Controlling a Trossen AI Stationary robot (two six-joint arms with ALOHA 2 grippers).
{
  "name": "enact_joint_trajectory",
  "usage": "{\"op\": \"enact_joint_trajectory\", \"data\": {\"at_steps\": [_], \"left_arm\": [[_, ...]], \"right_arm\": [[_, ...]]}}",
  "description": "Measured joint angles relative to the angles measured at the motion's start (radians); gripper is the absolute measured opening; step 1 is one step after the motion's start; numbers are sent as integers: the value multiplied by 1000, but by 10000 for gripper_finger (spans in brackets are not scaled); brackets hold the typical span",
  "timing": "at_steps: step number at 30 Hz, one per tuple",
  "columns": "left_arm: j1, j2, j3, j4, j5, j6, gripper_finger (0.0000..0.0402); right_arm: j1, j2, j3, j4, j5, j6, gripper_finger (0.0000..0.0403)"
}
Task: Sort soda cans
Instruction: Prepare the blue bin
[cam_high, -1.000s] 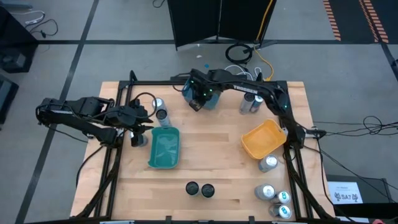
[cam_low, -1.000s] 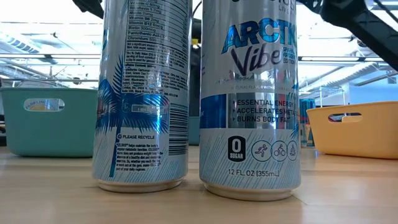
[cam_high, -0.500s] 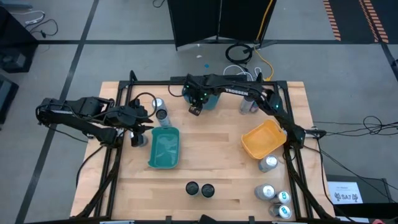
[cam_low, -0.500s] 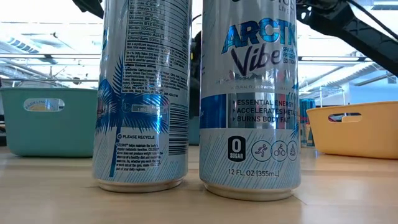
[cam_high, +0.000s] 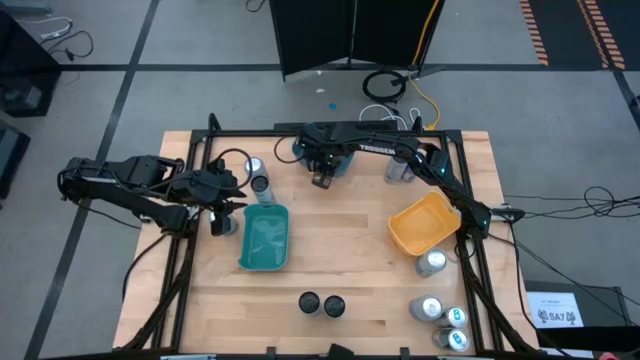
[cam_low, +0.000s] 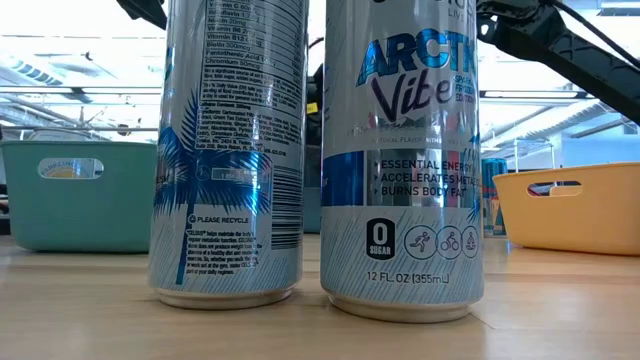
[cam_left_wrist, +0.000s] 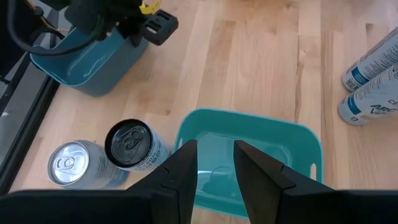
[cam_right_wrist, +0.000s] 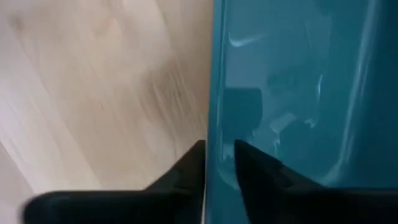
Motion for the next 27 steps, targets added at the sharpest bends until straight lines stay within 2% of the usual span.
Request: {"op": "enact_joint_trajectory", "data": {"at_steps": [3,16,22,27], "left_arm": [[0,0,0,0,0,0,116],[0,0,0,0,0,0,116],[0,0,0,0,0,0,116],[0,0,0,0,0,1,116]], "right_arm": [[0,0,0,-55,-1,17,9],[29,-76,-1,-192,-4,-13,1],[57,-158,-1,-270,3,-112,1],[92,-228,-1,-384,2,-309,1]]}}
